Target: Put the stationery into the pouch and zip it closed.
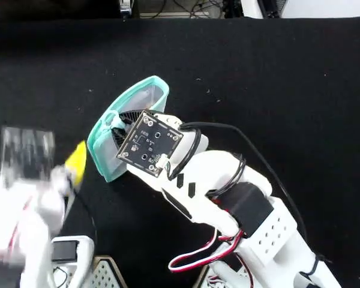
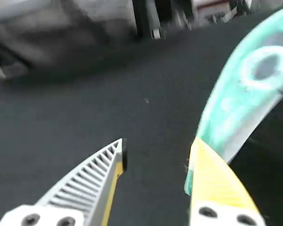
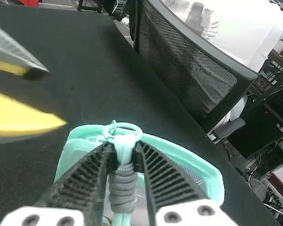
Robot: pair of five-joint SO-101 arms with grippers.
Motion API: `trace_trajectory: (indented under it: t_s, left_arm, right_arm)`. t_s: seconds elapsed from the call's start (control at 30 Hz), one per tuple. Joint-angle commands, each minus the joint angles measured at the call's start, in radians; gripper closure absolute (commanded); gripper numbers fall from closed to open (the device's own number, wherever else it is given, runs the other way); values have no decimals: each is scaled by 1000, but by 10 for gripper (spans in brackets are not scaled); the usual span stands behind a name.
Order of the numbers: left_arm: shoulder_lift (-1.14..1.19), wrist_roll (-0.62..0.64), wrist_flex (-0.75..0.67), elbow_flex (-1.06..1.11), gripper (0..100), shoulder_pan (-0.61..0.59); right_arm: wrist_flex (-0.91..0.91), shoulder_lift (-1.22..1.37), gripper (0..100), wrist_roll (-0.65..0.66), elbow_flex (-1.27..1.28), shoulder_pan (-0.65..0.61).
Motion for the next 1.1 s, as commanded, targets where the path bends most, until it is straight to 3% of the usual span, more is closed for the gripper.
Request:
trace_trajectory:
  t_s: [0.0, 0.3, 0.6, 0.83, 1.07]
  left_arm:
    - [-60, -40, 15, 21, 761, 15]
    - [-3, 49, -196, 205, 761, 182]
    - [157, 68, -319, 211, 761, 208]
    - [206, 68, -305, 203, 761, 200]
    - [49, 66, -199, 200, 761, 199]
  right_arm:
    - [-25, 4, 985, 2, -59, -11]
    - [-18, 4, 985, 2, -59, -11]
    - [-18, 4, 985, 5, -59, -11]
    - [-18, 4, 985, 6, -59, -11]
    - [-18, 4, 985, 6, -59, -11]
